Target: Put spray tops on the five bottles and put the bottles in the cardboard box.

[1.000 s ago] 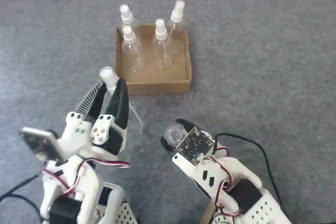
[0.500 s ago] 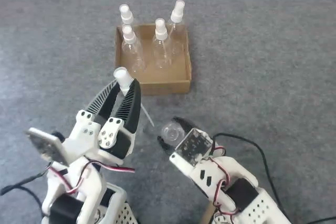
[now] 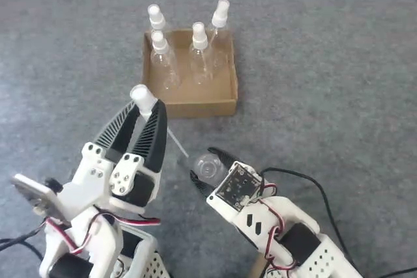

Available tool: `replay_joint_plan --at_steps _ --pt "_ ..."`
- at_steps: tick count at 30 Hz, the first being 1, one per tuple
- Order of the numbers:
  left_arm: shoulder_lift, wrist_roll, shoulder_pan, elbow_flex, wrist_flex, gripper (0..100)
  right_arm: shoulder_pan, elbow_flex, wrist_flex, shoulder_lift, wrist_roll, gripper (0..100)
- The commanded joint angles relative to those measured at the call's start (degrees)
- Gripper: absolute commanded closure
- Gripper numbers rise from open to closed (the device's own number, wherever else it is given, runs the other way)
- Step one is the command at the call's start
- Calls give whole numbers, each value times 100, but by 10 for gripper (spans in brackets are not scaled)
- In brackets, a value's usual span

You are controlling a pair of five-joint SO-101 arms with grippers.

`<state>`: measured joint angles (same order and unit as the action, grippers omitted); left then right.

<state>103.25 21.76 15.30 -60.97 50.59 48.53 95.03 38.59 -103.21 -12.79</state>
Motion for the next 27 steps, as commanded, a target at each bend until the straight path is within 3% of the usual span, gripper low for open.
replay_joint_plan --at_steps 1,6,27 --pt "114 -18 457 295 105 988 48 -18 -189 -31 -70 993" --pt "105 -316 1046 224 176 988 48 -35 -189 -31 -70 993" --pt "105 -316 1037 -796 -897 987 57 -35 -171 -31 -70 993"
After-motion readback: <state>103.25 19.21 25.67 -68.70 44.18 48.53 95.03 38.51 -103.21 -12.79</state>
